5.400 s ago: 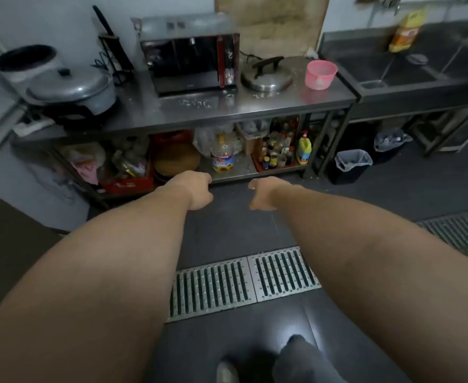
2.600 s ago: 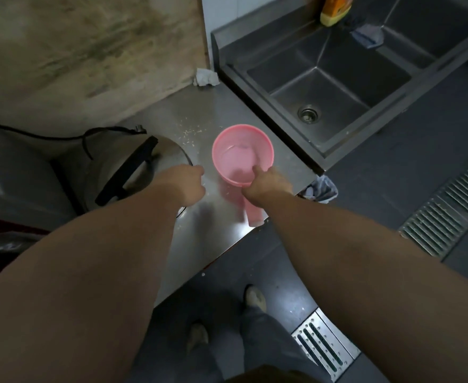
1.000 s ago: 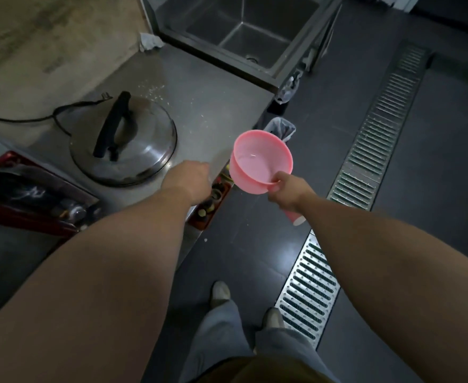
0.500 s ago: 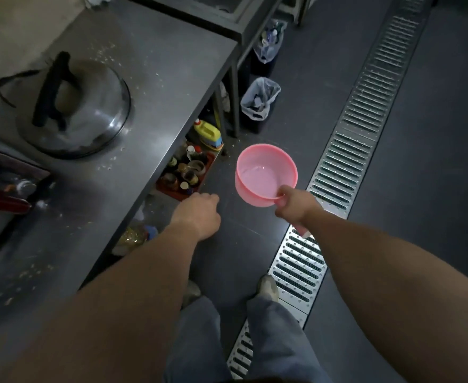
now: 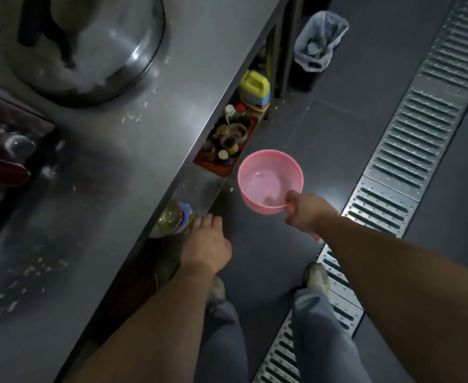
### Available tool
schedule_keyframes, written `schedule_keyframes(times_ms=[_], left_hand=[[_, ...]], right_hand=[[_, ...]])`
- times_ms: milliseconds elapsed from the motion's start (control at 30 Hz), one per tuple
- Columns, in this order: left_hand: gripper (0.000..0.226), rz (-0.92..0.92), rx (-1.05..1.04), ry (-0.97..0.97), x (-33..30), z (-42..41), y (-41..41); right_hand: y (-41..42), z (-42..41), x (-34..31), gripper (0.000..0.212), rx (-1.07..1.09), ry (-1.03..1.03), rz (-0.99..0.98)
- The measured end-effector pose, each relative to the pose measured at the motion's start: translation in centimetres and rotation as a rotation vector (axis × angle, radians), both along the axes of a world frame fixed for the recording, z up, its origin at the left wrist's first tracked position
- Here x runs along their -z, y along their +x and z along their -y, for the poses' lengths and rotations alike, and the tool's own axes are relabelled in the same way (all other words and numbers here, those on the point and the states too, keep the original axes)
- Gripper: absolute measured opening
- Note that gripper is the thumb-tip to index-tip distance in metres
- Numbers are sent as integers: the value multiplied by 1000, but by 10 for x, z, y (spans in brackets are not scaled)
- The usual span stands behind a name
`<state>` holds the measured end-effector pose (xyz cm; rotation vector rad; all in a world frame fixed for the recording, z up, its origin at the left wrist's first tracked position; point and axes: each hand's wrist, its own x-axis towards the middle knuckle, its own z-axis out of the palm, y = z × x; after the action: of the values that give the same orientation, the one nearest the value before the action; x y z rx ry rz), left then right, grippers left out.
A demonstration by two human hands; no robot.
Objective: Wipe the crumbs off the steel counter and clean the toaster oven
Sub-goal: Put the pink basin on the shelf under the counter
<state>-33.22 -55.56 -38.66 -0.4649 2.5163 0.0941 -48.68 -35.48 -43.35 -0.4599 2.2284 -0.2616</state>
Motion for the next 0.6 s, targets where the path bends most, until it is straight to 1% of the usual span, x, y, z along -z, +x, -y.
schedule_keyframes(times_ms=[133, 333, 467, 600], left_hand=[[58, -12, -62, 13, 60, 45, 42], [60, -136, -217, 58, 144, 94, 73], [59, -182, -261, 103, 190, 103, 91], [62, -196, -297, 107, 233, 111, 99]], right_hand=[[18, 79, 58, 38, -88, -30, 56], [31, 182, 148, 73, -193, -47, 53], [29, 227, 199, 73, -285, -55, -4], [24, 248, 243, 74, -283, -30, -27]])
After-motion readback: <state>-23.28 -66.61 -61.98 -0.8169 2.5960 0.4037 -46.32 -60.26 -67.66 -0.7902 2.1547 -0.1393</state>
